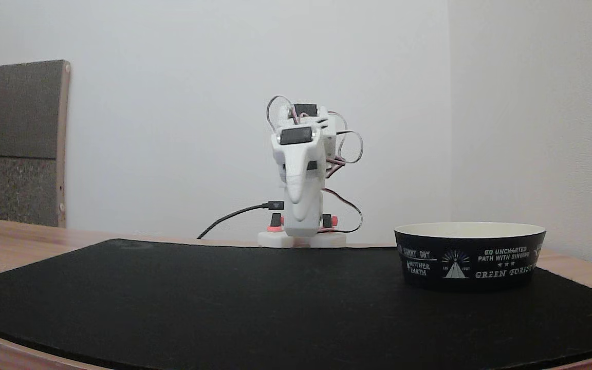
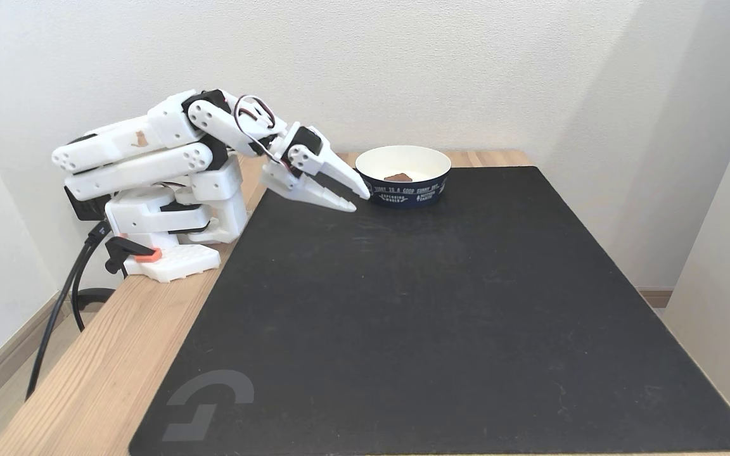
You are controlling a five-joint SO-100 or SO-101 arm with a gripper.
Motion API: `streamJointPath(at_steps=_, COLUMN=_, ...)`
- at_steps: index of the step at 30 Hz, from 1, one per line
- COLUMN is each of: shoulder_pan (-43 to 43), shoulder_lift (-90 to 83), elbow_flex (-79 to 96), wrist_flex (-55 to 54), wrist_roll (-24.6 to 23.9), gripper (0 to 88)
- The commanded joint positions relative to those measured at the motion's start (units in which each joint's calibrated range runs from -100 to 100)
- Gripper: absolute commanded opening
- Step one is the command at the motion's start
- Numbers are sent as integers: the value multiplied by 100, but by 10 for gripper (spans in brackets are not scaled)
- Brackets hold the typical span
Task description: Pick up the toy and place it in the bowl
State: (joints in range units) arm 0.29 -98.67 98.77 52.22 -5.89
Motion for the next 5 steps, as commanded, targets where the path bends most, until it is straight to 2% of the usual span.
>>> streamJointPath(at_steps=1, shoulder_pan=67, shoulder_lift=-42, elbow_flex=69, wrist_flex=28, wrist_roll=5, gripper=110)
streamJointPath(at_steps=5, shoulder_pan=67, shoulder_lift=-42, elbow_flex=69, wrist_flex=28, wrist_roll=5, gripper=107)
